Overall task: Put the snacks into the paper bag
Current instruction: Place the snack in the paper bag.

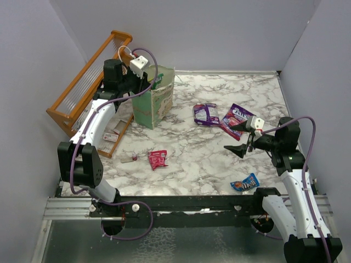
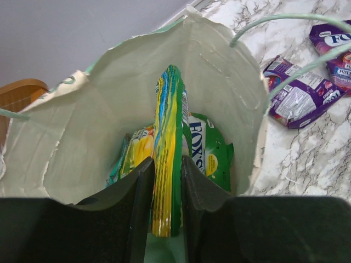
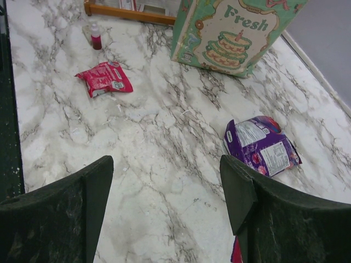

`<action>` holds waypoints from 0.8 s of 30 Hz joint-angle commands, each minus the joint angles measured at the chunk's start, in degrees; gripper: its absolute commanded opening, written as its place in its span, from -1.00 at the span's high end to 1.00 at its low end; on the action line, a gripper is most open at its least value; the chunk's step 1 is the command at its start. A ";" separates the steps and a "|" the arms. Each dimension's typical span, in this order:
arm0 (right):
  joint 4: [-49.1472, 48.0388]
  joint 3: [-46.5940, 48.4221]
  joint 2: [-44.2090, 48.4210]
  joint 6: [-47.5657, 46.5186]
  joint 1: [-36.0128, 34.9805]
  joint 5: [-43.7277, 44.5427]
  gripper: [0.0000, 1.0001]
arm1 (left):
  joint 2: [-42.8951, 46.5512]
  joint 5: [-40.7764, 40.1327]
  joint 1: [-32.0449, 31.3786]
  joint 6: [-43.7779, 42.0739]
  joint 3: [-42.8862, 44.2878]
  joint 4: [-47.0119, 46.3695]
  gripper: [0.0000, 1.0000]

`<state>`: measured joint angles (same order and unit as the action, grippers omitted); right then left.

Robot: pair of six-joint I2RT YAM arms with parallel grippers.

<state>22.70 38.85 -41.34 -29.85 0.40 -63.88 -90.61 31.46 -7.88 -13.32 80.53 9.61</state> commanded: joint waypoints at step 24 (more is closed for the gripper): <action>-0.96 -0.62 -0.23 -0.85 0.21 1.17 -0.59 | -5.76 -4.50 0.06 -0.03 11.27 9.64 -0.19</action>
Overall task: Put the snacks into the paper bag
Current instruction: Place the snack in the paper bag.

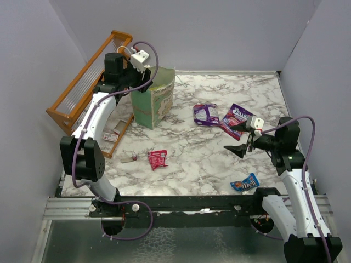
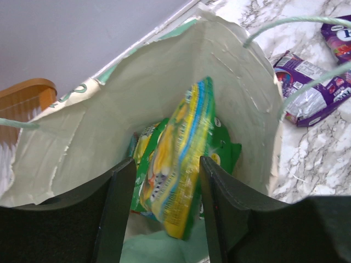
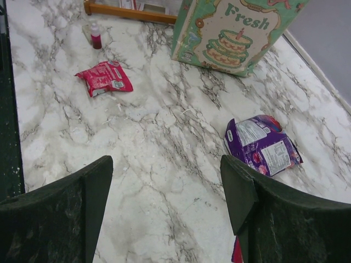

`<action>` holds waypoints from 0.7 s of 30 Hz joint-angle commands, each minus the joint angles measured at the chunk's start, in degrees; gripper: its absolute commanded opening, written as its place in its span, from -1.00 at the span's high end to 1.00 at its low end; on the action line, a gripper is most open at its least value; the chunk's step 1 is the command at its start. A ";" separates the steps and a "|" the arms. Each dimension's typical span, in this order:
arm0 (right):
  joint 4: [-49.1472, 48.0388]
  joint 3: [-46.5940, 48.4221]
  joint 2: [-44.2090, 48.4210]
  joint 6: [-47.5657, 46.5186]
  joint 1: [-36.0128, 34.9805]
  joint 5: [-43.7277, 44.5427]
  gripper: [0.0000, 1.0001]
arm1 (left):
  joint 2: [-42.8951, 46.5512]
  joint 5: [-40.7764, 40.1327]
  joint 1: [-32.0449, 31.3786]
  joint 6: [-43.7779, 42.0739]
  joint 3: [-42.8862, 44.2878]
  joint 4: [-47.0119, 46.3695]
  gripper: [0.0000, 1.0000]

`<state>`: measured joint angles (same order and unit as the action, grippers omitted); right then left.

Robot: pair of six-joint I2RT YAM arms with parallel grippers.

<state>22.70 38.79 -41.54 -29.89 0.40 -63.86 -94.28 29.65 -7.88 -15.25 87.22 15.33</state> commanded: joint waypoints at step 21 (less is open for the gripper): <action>-1.58 -0.47 -0.64 0.07 0.21 3.99 -0.60 | 10.12 -4.30 0.11 2.60 -0.51 0.04 -0.58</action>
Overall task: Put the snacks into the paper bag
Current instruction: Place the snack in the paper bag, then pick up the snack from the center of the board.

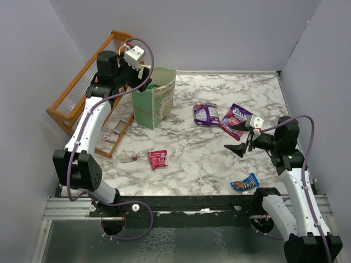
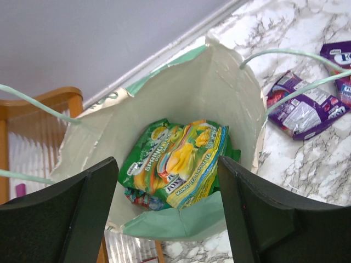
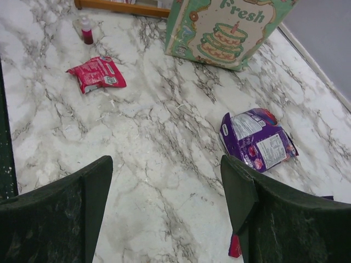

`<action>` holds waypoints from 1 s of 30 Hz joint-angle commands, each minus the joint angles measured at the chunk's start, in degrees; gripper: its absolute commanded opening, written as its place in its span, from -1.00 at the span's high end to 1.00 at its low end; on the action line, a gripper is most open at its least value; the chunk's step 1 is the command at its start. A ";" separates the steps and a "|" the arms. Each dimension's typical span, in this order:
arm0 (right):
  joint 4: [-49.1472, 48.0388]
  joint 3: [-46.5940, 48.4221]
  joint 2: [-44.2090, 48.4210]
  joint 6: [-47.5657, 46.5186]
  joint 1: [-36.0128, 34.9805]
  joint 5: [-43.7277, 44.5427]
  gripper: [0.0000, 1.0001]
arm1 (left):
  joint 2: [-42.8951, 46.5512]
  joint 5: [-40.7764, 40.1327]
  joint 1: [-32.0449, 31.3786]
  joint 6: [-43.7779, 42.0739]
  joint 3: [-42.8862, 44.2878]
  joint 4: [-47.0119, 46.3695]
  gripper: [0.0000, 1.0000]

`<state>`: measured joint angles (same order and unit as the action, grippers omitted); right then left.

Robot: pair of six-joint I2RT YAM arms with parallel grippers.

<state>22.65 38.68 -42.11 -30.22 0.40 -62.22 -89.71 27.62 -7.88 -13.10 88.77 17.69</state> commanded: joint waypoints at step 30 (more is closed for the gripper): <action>-7.00 6.09 -19.55 17.01 1.22 39.91 -0.65 | 41.80 7.84 0.06 -14.65 -44.98 7.23 -0.98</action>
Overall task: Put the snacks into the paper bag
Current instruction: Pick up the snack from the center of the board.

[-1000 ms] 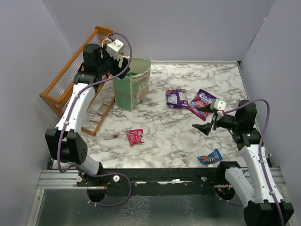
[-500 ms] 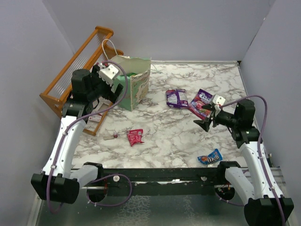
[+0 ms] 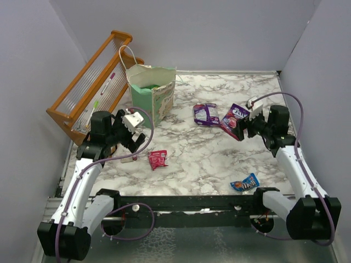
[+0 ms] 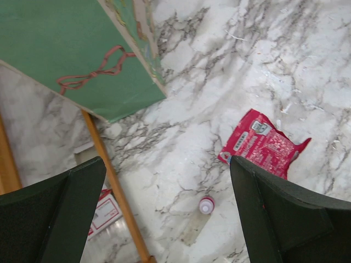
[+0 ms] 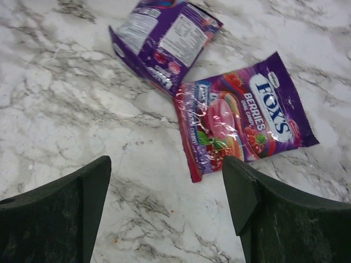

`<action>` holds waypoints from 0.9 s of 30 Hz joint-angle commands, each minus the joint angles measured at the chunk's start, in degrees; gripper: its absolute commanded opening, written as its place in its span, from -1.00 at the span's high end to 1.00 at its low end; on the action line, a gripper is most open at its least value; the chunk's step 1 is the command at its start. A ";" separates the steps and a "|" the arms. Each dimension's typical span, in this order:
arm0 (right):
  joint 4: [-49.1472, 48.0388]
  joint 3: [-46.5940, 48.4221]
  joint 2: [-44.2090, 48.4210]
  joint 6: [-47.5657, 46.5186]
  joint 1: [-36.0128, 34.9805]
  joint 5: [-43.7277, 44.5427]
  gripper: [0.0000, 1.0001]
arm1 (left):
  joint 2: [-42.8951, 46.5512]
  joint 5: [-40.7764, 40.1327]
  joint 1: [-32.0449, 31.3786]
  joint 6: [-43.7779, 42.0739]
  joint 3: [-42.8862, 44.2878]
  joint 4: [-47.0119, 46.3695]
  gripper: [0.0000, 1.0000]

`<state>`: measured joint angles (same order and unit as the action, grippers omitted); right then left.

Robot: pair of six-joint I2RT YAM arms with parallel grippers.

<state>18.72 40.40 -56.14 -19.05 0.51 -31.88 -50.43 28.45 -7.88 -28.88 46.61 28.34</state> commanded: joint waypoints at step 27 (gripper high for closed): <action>-5.25 28.14 -49.14 17.22 17.99 0.14 -0.60 | 1.88 8.90 0.08 2.28 -7.45 -6.88 -0.98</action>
<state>15.33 66.74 -101.86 -3.22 17.08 -28.82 -48.75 34.06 -7.88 -25.36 37.69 21.52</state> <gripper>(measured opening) 0.803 0.990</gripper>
